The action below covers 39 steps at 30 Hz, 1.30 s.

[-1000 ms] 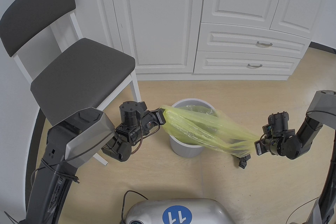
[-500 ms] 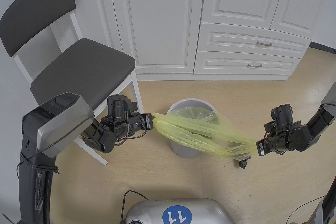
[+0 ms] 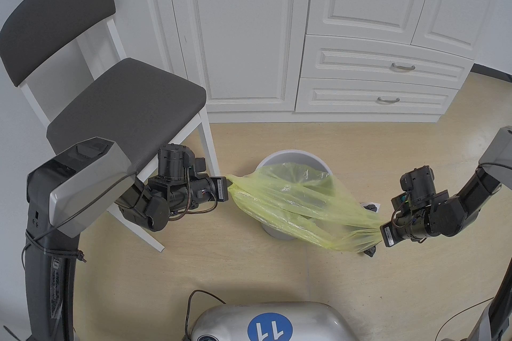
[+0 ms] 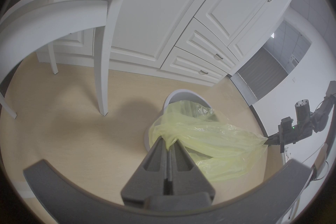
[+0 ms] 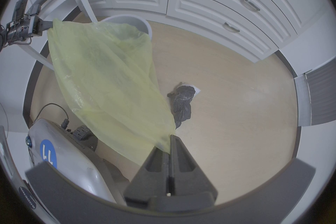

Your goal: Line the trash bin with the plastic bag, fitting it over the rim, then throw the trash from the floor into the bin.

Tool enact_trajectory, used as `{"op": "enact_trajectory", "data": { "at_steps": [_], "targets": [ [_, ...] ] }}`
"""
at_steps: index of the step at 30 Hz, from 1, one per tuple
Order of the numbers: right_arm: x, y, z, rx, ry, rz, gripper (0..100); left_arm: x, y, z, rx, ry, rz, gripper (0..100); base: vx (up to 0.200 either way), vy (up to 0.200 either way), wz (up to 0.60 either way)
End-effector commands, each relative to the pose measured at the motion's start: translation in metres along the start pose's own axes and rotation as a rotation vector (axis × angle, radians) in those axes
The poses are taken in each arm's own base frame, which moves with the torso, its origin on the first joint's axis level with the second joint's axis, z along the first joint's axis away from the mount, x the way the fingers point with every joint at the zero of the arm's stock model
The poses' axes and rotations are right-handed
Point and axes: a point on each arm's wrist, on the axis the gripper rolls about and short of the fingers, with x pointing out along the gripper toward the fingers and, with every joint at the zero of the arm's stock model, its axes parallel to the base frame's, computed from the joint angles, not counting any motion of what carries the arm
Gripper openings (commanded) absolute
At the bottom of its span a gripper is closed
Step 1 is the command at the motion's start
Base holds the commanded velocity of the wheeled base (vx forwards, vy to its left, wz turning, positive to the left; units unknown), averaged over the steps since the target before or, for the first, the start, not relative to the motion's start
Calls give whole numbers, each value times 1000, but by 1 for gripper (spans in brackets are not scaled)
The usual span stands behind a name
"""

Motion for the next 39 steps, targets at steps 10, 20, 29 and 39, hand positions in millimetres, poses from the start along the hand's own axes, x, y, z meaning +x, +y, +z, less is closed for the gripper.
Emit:
{"op": "enact_trajectory", "data": {
  "at_steps": [10, 20, 29, 39],
  "targets": [
    [55, 15, 19, 214, -58, -21, 0, 73, 1, -14, -90, -163, 163, 0, 0, 0, 0],
    [45, 15, 17, 203, -69, -19, 0, 54, -5, 13, -135, -216, 194, 0, 0, 0, 0],
    [16, 6, -2, 39, -33, -27, 0, -14, 0, 26, 44, -23, 154, 0, 0, 0, 0],
    [-8, 0, -11, -61, -39, -34, 0, -43, 2, 18, 194, 60, 158, 0, 0, 0, 0]
  ]
}}
